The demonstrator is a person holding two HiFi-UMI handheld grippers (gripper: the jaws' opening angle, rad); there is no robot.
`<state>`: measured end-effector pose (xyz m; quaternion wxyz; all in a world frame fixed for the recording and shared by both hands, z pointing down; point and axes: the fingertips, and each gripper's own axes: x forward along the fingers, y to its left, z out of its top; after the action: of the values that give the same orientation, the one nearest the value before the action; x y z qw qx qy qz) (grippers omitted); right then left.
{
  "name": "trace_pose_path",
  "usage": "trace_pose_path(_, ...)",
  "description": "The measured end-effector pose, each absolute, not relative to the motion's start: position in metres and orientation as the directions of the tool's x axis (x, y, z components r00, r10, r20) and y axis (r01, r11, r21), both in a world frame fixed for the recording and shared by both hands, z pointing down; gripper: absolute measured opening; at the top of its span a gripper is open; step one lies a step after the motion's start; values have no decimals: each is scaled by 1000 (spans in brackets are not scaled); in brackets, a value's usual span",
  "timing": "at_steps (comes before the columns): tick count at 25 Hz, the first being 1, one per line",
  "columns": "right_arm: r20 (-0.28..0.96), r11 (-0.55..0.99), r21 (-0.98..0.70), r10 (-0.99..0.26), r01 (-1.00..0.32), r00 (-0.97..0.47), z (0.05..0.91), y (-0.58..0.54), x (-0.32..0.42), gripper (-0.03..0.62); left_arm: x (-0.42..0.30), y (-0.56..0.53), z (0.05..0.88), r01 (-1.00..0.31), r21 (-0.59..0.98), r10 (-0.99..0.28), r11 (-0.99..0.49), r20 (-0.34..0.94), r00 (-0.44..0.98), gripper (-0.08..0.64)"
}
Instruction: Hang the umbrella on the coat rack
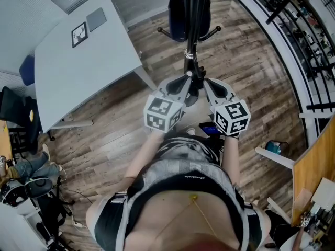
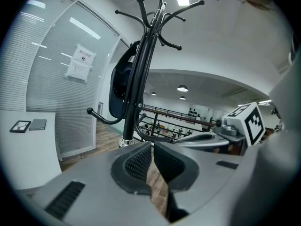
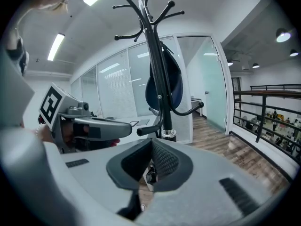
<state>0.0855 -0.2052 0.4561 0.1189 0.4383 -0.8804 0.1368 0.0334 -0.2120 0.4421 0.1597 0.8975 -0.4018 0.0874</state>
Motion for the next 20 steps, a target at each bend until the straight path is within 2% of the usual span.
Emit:
trace_pose_path(10,158,610,-202,-752,-766,-640,425,-196,85,2,46,-205,442,-693,264,-638,-671,269,721,15)
trace_pose_path(20,111,579,-126,-799,-806,-591,418,-197,92,3,56,-203,440,-678,231,-629,-698,254,734,15)
